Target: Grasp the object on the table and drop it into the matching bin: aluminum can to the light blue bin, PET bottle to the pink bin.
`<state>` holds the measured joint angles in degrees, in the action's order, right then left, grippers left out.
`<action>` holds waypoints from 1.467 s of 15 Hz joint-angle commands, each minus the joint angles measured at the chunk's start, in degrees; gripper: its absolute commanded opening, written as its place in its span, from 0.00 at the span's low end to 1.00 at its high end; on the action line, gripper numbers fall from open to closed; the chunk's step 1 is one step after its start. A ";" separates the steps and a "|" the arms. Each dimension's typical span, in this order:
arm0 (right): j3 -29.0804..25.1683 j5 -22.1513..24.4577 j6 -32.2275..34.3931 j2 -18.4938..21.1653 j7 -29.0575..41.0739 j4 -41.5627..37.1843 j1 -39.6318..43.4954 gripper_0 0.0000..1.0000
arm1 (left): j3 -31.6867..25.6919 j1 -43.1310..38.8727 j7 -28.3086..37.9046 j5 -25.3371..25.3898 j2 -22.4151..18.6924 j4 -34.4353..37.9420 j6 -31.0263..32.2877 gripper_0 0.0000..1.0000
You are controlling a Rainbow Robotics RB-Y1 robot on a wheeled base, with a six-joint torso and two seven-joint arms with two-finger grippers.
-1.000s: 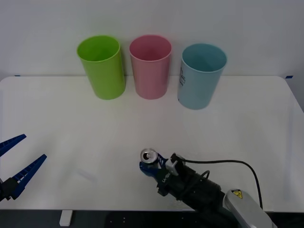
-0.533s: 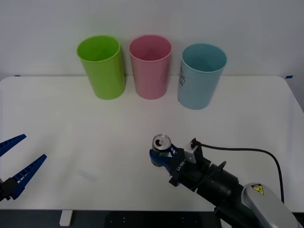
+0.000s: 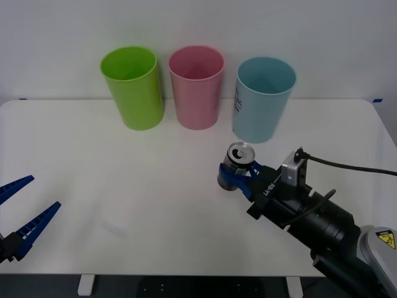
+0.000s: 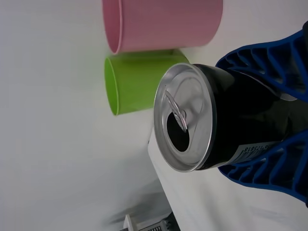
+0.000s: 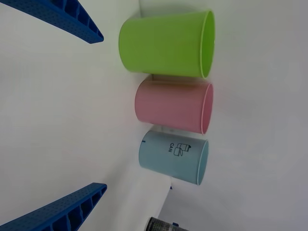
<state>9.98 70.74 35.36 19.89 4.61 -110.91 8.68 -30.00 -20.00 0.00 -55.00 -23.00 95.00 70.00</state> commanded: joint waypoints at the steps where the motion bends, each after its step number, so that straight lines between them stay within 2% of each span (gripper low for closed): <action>1: -3.83 0.10 0.15 1.12 1.28 -3.35 0.02 0.00 | 0.00 0.00 0.00 0.00 0.00 0.00 0.00 1.00; 2: -5.06 0.10 0.06 1.47 1.80 -4.14 -0.06 0.00 | 0.00 0.00 0.00 0.00 0.00 0.00 0.00 1.00; 8: -12.97 0.28 0.15 5.52 14.81 -7.57 -2.79 0.00 | 0.00 0.00 0.00 0.00 0.00 0.00 0.00 1.00; 13: -16.49 3.35 0.24 8.94 24.48 -7.39 -7.18 0.00 | 0.00 0.00 0.00 0.00 0.00 0.00 0.00 1.00; 18: -17.89 3.62 0.50 11.40 26.68 -0.10 -14.74 0.00 | 0.00 0.00 0.00 0.00 0.00 0.00 0.00 1.00; 22: -18.33 7.75 0.50 11.14 27.64 9.13 -23.35 0.00 | 0.00 0.00 0.00 0.00 0.00 0.00 0.00 1.00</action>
<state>-8.37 77.51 35.93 31.21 32.10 -103.87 -12.98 -30.00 -20.00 0.00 -55.00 -23.00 95.00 70.00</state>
